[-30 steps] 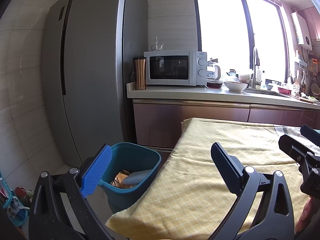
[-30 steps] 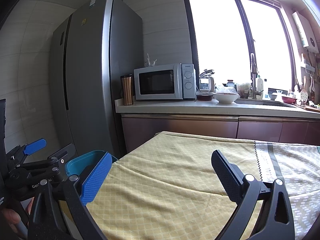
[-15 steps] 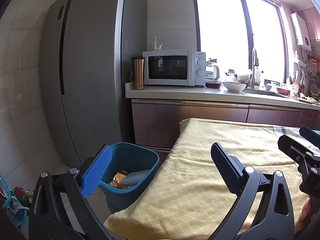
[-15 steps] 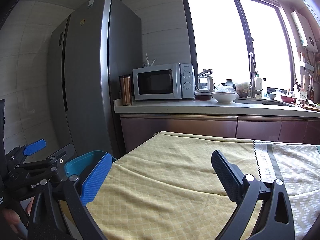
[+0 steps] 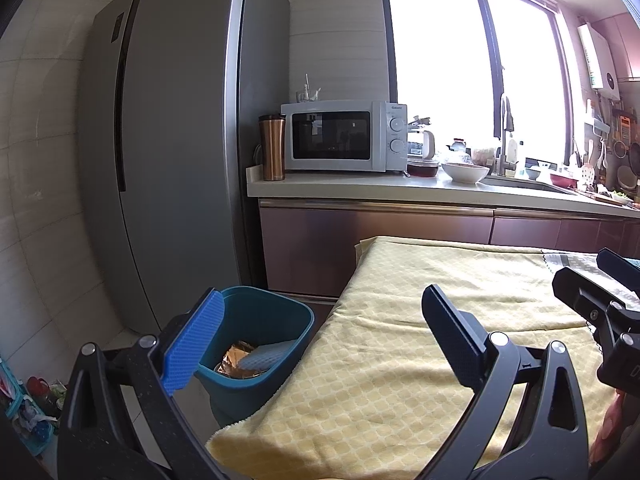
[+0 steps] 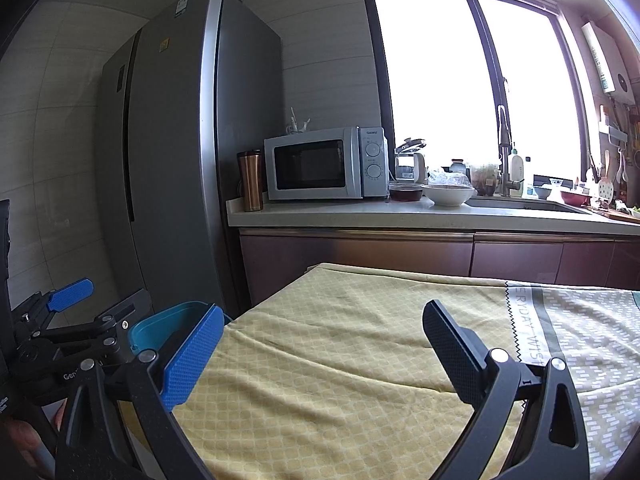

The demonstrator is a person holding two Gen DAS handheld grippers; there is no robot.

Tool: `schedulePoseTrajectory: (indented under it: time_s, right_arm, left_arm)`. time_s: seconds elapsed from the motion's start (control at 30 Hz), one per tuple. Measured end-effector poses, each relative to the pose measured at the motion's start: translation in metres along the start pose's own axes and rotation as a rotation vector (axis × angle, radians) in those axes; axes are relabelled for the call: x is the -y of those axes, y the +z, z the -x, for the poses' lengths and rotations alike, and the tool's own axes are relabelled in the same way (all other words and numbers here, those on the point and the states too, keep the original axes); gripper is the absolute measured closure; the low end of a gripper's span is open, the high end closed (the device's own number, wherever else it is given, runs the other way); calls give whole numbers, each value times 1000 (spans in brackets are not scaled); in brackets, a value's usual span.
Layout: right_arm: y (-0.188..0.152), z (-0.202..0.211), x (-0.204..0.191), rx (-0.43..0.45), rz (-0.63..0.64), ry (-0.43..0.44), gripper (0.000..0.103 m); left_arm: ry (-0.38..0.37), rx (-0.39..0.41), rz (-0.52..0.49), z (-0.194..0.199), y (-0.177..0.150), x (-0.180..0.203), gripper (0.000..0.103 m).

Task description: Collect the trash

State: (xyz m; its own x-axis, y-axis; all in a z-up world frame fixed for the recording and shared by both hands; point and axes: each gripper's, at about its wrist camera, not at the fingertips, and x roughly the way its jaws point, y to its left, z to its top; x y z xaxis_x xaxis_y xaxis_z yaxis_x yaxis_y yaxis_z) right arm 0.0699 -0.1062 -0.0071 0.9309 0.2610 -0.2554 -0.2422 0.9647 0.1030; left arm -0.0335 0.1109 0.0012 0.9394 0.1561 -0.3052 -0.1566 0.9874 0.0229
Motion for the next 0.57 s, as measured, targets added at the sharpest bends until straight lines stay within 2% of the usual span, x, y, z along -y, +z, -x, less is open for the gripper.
schedulePoseTrajectory:
  time_s: [0.27, 0.43, 0.57]
  right_arm:
    - [-1, -2, 2, -3, -5, -4, 7]
    - [-3, 0, 11, -17, -18, -26, 7]
    - [-7, -1, 31, -66, -30, -66, 7]
  left_arm:
    - [-33, -8, -21, -3, 0, 7, 6]
    - [-108, -152, -35, -31, -4, 22, 6]
    - [-176, -323, -80, -72, -10, 46, 6]
